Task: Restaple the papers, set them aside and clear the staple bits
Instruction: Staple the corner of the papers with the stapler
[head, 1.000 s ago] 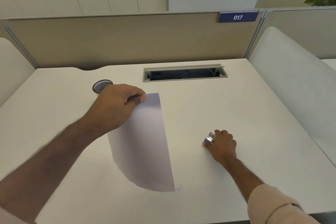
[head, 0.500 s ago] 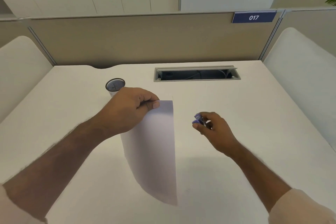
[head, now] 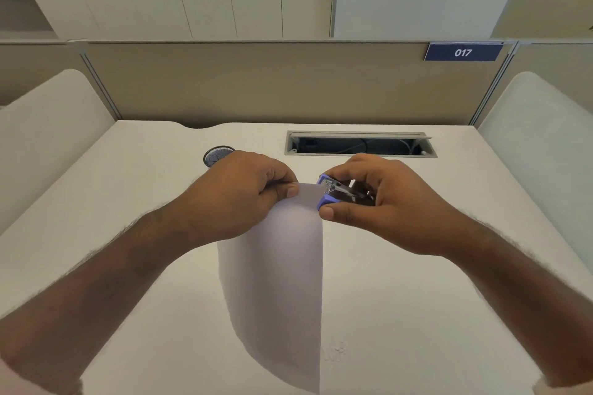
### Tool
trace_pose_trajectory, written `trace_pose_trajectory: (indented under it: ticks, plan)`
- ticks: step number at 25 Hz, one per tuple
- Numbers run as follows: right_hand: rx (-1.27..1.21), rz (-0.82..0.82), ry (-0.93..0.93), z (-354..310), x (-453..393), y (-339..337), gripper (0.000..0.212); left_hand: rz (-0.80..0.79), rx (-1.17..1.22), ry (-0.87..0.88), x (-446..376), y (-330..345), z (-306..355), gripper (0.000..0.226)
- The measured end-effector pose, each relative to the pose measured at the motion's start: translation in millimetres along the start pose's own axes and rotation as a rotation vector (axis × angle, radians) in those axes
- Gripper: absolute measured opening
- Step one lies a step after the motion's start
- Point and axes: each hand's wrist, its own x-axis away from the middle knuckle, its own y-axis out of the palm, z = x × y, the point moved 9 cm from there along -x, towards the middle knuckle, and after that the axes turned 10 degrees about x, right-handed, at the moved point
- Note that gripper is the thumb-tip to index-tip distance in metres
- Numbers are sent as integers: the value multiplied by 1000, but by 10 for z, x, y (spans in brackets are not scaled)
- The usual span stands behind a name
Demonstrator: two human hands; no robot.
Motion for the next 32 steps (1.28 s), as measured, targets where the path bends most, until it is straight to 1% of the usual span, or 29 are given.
trace_pose_trajectory:
  ticks: [8,14,20,32]
  plan:
    - [45,-74,-16,-134,-54,25,33,7,-8,12,22,-52,147,19]
    - [59,-32,-35,-179,-63,-67,29,31,-10,35,31,-79,195,19]
    - [79,-43,-39,-207,-46,-98,26,16,-46,45,23,-50,229,22]
    - [76,-53,-18,-204,-94,-81,26,47,-45,90,-16,-56,274,21]
